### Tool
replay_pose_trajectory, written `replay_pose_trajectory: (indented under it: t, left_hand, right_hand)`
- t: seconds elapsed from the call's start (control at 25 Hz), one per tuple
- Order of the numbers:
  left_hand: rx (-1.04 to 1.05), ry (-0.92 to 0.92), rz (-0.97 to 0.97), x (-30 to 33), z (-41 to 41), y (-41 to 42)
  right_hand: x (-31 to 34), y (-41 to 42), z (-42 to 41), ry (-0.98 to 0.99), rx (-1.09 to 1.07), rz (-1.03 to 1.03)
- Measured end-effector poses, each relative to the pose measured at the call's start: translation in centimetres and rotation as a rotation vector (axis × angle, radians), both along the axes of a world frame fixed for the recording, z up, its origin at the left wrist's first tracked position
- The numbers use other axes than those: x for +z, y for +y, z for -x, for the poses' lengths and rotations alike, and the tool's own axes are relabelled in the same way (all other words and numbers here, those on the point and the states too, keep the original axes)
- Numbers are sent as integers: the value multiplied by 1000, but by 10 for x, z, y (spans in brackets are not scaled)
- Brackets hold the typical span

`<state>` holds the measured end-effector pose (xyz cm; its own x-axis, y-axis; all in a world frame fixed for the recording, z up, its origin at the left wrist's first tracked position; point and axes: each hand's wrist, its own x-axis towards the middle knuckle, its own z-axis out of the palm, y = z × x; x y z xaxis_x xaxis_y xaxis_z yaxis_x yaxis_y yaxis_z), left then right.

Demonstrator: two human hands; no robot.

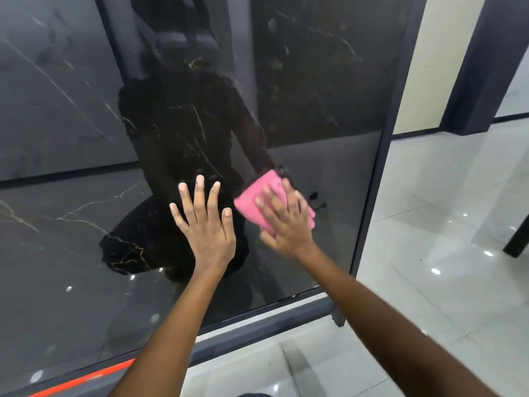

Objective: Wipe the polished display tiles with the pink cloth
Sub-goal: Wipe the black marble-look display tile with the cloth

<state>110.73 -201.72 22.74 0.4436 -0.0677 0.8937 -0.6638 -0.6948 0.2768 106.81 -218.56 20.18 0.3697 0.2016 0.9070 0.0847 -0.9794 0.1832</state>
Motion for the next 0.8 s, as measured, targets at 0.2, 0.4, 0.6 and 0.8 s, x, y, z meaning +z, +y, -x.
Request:
replay_pose_trajectory:
  t: [0.2, 0.4, 0.6, 0.8]
  left_hand:
    - [113, -95, -134, -9, -14, 1]
    - [159, -179, -138, -16, -22, -4]
    - [153, -195, -139, -18, -25, -3]
    - [205, -245, -138, -19, -31, -6]
  right_hand:
    - [-28, -43, 27, 92, -55, -44]
    - [78, -112, 15, -231, -124, -594]
    - [-84, -77, 55, 106, -169, -794]
    - [61, -110, 29, -103, -162, -560]
